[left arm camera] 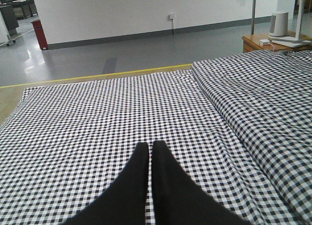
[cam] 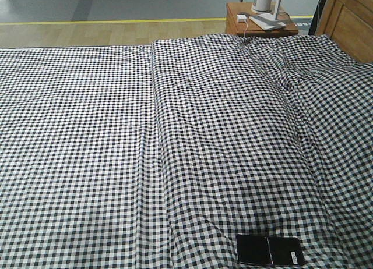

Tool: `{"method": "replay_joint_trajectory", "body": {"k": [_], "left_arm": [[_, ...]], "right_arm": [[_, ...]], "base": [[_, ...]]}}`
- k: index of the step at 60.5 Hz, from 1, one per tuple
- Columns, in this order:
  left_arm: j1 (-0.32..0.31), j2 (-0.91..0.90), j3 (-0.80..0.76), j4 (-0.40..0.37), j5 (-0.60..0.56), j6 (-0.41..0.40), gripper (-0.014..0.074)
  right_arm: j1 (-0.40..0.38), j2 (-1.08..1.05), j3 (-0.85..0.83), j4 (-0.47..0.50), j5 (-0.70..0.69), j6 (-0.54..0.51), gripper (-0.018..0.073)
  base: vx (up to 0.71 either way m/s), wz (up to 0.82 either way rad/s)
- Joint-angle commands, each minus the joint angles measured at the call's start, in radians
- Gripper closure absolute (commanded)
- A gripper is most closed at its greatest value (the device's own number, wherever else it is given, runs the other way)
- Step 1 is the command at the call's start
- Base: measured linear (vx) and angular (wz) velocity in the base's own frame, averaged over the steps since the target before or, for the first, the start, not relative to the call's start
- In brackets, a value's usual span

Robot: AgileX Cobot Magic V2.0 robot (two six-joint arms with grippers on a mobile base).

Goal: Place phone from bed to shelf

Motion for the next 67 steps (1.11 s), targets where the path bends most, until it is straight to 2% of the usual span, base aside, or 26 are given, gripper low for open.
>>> {"method": "replay_joint_trajectory", "body": {"k": [1,41,51,60,67], "left_arm": [[-0.002,-0.014,-0.022,-0.009,-0.072,-0.006,0.0595],[-0.002,-0.014,-0.022,-0.009,-0.072,-0.006,0.0595],[-0.002,-0.014,-0.022,-0.009,-0.072,-0.006,0.0595],[-0.002,-0.014,-0.022,-0.009,-0.072,-0.006,0.0595],[-0.002,-0.014,-0.022,-0.009,-0.072,-0.006,0.0595]], "right_arm": [[-0.005,-0.012,0.005,-0.011,-0.072,-0.01,0.0564],[-0.007,-0.012,0.005,-0.009,-0.082,-0.014,0.0564],[-0.007,-0.012,0.002,-0.009,-0.222,-0.013,0.0564],[-0.007,-0.012,-0.005,-0.009,-0.478,-0.013,0.0564],[-0.007,-0.012,-0.072,-0.002,-0.516,-0.013,0.0564]], "base": [[0.0,0.0],[0.0,0.0],[0.0,0.0],[0.0,0.0],[0.0,0.0]]}}
